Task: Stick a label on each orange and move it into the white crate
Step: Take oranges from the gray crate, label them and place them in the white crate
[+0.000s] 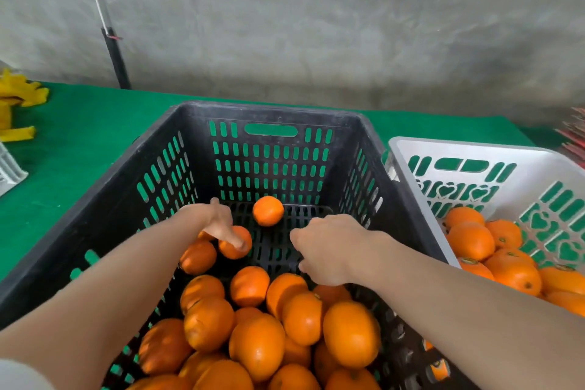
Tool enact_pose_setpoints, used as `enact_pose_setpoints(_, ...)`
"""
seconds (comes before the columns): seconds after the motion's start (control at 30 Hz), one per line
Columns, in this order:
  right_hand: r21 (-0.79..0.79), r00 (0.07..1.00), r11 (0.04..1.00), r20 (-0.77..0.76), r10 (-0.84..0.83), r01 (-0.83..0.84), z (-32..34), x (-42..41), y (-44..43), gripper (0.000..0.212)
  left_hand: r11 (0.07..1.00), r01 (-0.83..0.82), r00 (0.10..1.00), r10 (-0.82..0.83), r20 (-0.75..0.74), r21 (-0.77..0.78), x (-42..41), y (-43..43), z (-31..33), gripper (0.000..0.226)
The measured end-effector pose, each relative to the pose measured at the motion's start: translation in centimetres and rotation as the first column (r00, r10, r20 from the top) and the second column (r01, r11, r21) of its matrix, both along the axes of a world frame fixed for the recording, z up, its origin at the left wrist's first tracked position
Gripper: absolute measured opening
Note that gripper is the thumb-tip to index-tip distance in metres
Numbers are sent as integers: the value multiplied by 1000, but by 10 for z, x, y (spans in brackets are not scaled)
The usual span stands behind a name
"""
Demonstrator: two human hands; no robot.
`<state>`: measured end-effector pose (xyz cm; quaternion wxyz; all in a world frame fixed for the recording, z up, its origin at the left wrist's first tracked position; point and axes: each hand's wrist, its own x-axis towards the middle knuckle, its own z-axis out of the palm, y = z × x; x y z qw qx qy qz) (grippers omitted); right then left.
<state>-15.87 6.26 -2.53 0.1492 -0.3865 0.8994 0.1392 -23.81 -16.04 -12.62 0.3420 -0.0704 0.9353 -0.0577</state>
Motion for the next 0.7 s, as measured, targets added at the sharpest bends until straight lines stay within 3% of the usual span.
enact_pose_setpoints(0.2, -19, 999, 1000, -51, -12, 11, 3, -1, 3, 20, 998, 30, 999, -28, -43, 50, 25, 10, 25, 85)
enact_pose_setpoints(0.3, -80, 993, 995, -99, -60, 52, 8, -2, 1, 19, 969, 7, 998, 7, -56, 249, 34, 18, 79, 78)
enact_pose_setpoints(0.4, -154, 982, 982, -138, -130, 109, 10, -1, 1, 20, 829, -90, 989, 9, 148, 552, 56, 38, 125, 61)
enact_pose_setpoints(0.47, -242, 973, 959, -138, -186, 149, 11, 1, 1, 19, 784, -61, 945, -154, 288, 618, 78, 59, 137, 58)
enact_pose_setpoints(0.53, -351, 967, 915, -85, -242, 198, 12, 0, 1, 19, 759, -47, 887, -268, 377, 649, 89, 73, 135, 70)
enact_pose_setpoints(0.6, -367, 964, 892, 78, -253, 264, 12, -1, 2, 23, 832, -5, 908, -229, 352, 555, 82, 73, 127, 75)
enact_pose_setpoints(0.7, -35, 862, 964, 457, -220, 265, 7, 5, -1, 49, 965, 237, 970, -228, -85, 113, 56, 56, 107, 55)
